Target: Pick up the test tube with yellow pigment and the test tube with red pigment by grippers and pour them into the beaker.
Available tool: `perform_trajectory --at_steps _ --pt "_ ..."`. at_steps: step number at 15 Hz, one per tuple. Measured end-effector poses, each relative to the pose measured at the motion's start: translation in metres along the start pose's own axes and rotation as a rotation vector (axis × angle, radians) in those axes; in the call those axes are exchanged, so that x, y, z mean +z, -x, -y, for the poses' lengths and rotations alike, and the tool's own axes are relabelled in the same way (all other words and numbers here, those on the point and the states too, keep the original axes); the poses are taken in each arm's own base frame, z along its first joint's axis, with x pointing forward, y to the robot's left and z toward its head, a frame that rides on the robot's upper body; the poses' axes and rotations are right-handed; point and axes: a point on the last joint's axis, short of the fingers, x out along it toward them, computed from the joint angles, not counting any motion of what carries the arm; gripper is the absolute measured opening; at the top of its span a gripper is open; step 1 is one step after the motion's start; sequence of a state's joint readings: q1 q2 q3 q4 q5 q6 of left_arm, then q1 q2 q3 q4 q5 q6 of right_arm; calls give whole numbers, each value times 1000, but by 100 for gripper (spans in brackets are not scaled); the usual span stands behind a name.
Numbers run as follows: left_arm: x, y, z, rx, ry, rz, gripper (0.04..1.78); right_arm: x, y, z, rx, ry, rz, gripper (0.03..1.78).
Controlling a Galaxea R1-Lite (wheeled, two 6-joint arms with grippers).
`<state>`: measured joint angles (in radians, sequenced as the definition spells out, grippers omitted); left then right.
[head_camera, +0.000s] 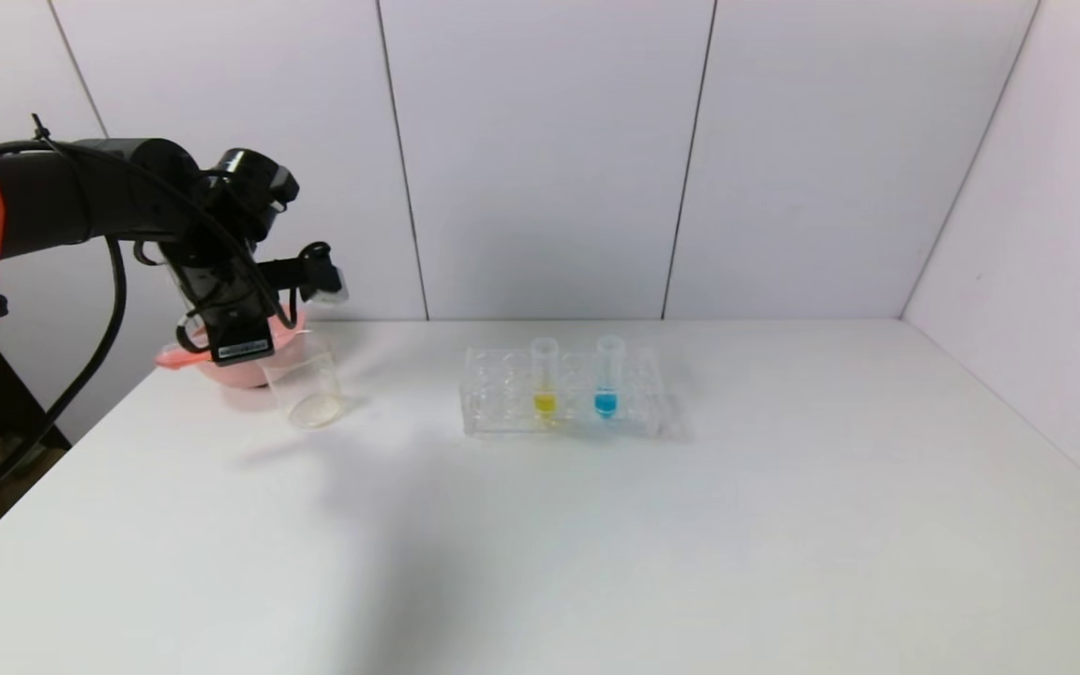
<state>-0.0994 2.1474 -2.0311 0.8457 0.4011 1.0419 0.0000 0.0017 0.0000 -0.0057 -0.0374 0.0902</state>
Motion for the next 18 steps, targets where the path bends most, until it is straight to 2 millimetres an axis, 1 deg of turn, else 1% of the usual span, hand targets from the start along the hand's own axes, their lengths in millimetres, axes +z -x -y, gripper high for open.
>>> perform_trajectory --at_steps 3,7,14,18 --pt "3 0 1 44 -9 -63 44 0 0 0 0 0 0 171" --pt "8 -3 3 61 -13 -74 44 0 0 0 0 0 0 171" --pt "15 0 7 104 -33 -134 44 0 0 0 0 0 0 171" --pt "23 0 13 116 -54 -149 44 0 0 0 0 0 0 171"
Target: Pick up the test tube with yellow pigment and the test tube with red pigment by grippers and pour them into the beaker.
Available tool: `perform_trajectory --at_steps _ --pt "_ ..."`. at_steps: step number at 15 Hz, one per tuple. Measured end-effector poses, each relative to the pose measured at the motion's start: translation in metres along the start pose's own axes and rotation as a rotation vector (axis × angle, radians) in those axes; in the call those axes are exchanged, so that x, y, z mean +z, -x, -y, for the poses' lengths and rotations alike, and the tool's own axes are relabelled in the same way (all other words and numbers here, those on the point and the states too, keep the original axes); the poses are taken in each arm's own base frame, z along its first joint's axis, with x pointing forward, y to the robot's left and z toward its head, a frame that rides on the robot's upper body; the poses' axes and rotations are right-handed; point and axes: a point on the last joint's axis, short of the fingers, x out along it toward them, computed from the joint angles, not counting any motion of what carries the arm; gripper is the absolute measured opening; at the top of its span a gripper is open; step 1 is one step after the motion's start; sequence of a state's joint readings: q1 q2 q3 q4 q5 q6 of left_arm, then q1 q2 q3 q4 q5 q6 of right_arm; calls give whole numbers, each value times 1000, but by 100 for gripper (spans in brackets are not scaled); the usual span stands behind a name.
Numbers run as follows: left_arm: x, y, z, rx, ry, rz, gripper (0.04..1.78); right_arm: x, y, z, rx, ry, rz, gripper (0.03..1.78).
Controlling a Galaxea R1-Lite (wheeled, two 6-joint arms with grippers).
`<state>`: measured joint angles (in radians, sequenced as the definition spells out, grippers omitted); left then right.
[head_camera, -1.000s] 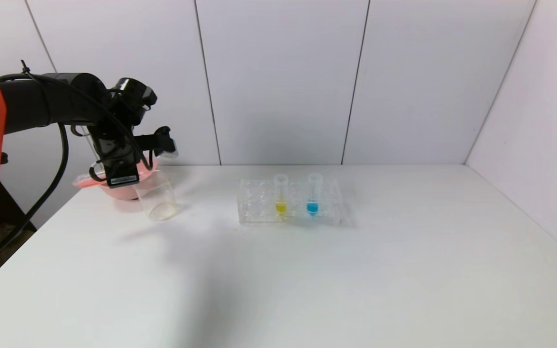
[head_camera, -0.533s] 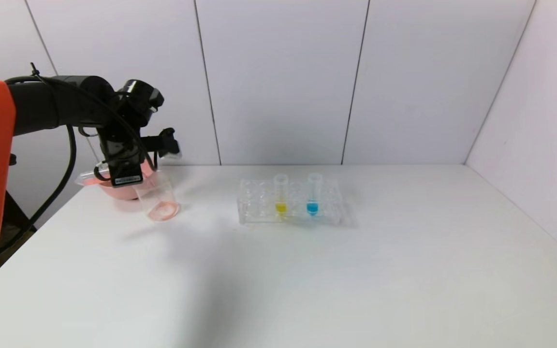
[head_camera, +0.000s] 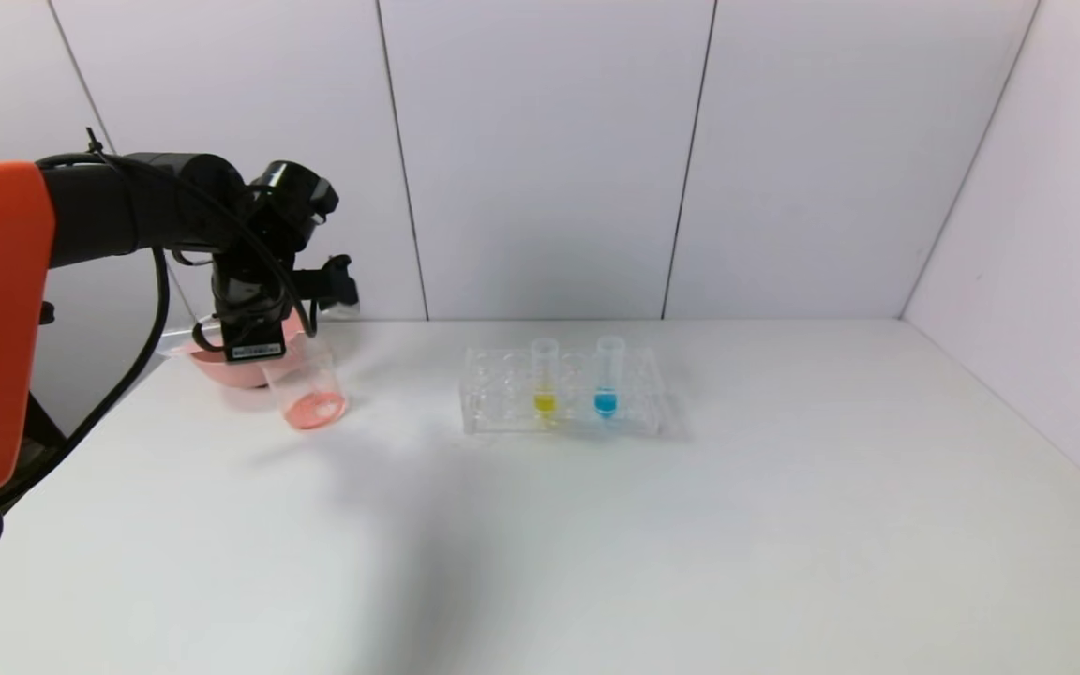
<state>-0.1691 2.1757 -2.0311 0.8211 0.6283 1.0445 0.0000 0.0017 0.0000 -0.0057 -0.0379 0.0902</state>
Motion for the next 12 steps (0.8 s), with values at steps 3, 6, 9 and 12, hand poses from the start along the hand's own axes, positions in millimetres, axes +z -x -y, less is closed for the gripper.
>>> perform_trajectory --at_steps 3,6,9,12 --pt "5 1 2 29 -19 -27 44 0 0 0 0 0 0 171" --pt "7 -1 3 32 -23 -34 44 0 0 0 0 0 0 171" --pt "8 -1 3 31 -25 -32 44 0 0 0 0 0 0 171" --pt "1 5 0 21 -2 -7 44 0 0 0 0 0 0 171"
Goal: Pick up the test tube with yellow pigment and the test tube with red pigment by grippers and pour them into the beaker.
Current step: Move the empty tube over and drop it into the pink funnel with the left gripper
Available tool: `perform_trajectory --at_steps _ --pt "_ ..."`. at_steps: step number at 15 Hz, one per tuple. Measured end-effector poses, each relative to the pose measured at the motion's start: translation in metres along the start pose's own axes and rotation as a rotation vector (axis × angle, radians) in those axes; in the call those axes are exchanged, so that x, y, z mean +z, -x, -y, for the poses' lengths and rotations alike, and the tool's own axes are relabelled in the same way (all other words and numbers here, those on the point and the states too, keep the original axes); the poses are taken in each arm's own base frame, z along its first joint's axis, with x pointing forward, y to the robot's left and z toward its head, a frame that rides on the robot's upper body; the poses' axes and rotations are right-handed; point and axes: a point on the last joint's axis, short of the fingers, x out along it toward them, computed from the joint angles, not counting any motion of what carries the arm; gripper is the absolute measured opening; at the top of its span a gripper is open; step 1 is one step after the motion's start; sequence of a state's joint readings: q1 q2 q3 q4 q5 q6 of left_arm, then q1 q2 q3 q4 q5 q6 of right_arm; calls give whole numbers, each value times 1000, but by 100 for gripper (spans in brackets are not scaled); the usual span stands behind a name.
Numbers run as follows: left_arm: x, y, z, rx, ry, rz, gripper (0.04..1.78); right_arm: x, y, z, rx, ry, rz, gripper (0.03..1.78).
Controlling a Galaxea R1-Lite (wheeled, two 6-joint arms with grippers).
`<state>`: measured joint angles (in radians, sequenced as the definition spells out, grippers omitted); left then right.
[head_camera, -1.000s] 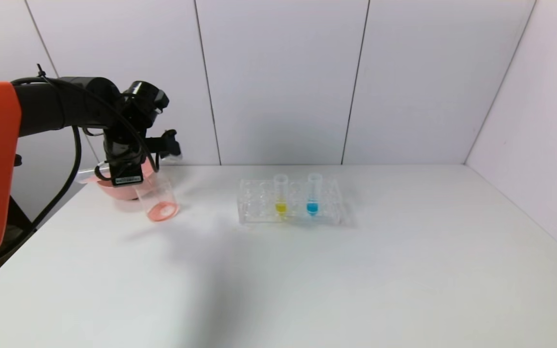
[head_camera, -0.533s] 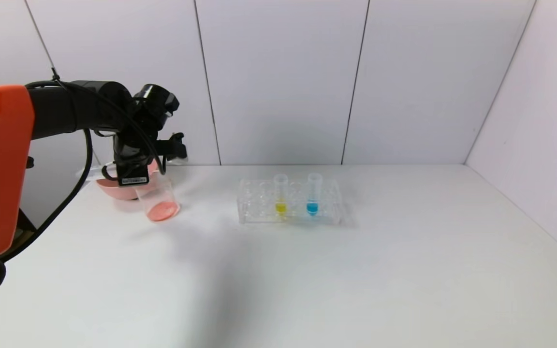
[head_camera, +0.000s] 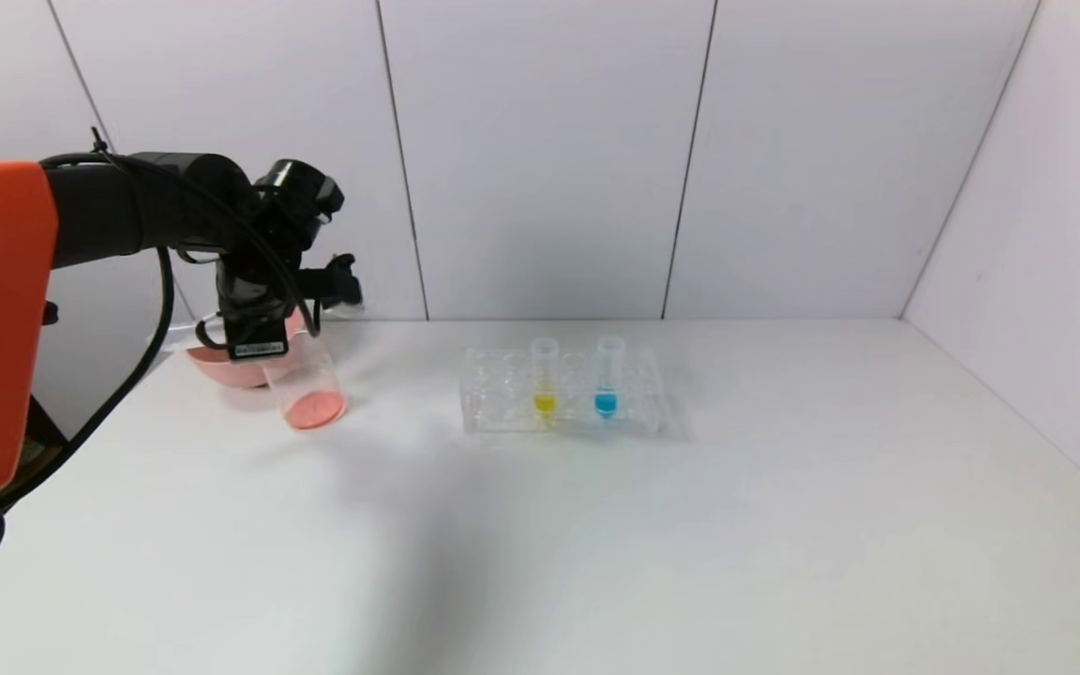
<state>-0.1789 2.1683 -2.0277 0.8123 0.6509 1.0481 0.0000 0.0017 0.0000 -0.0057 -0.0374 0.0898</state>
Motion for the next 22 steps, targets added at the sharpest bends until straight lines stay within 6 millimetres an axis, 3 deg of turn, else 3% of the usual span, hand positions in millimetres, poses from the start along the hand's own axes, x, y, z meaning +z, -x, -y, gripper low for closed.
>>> perform_trajectory --at_steps 4,7,9,11,14,19,22 --pt "-40 3 -20 -95 212 157 44 0 0 0 0 0 0 171" --pt "-73 4 -35 -190 509 298 44 0 0 0 0 0 0 171" --pt "-83 9 -42 -226 749 376 44 0 0 0 0 0 0 171" --pt "-85 9 -42 -223 1001 427 44 0 0 0 0 0 0 171" --pt "-85 -2 -35 -118 1244 499 44 0 0 0 -1 0 0 171" --pt "-76 -22 -35 217 1428 779 44 0 0 0 0 0 0 171" --pt "-65 -44 -34 302 1467 849 44 0 0 0 0 0 0 171"
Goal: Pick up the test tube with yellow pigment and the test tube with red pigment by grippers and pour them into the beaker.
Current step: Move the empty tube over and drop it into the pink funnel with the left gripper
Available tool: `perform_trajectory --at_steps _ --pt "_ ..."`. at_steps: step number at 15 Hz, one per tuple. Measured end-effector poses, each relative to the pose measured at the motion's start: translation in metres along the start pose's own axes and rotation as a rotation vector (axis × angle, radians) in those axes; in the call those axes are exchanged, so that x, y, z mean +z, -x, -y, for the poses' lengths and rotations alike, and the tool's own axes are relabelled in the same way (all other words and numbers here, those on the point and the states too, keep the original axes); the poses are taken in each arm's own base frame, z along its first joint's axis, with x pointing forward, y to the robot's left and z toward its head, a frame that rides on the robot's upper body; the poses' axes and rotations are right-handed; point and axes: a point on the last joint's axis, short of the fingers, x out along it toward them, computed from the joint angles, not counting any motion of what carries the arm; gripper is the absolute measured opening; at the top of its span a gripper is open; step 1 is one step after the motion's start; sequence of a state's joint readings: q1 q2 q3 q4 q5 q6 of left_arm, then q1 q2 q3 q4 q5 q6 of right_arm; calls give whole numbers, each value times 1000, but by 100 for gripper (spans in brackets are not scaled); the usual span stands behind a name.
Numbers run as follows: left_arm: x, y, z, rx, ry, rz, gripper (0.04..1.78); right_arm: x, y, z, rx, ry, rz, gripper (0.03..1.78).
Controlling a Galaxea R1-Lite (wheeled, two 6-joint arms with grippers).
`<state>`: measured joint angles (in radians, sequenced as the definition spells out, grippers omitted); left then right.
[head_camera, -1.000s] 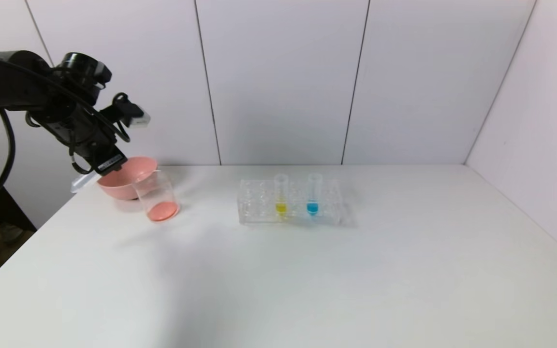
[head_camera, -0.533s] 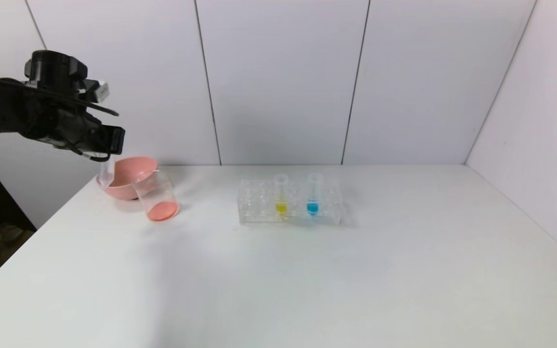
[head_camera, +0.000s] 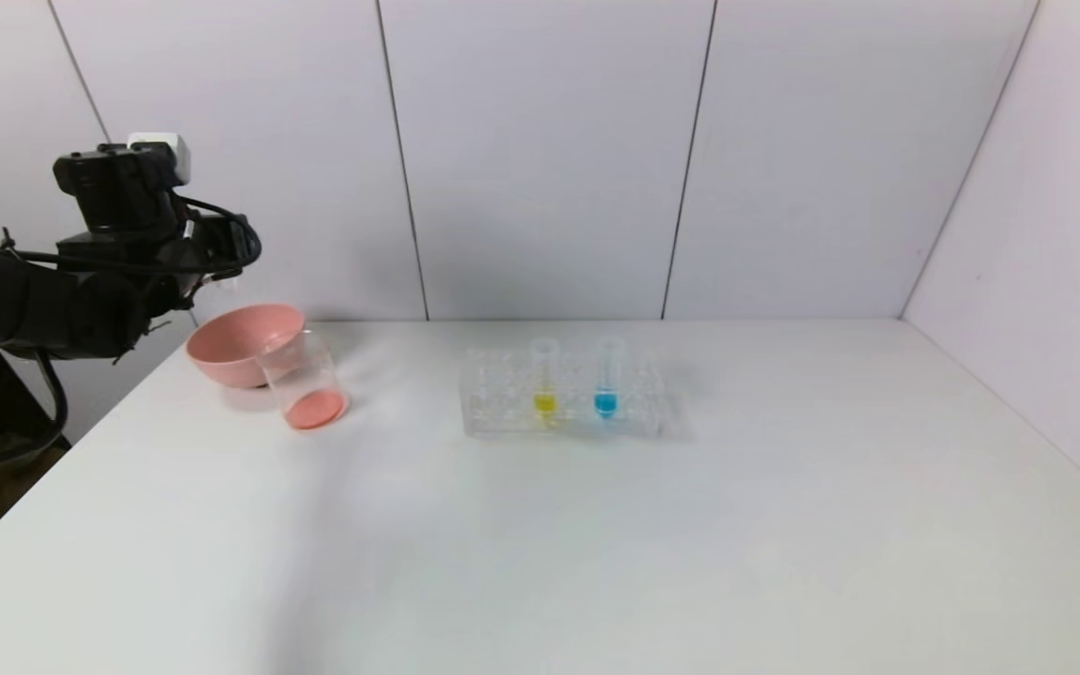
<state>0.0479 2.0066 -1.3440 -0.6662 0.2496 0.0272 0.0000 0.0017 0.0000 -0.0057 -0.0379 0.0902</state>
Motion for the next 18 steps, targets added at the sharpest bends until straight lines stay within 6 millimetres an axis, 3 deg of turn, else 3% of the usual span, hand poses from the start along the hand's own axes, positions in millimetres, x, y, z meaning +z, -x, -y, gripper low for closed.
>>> perform_trajectory --at_steps 4,11,14,18 --pt "-26 -15 4 6 -1 -16 44 0 0 0 0 0 0 171" --pt "-38 -21 4 10 20 -42 48 0 0 0 0 0 0 171" --pt "-42 -21 4 12 20 -41 68 0 0 0 0 0 0 171" --pt "-47 -24 4 16 25 -24 132 0 0 0 0 0 0 171"
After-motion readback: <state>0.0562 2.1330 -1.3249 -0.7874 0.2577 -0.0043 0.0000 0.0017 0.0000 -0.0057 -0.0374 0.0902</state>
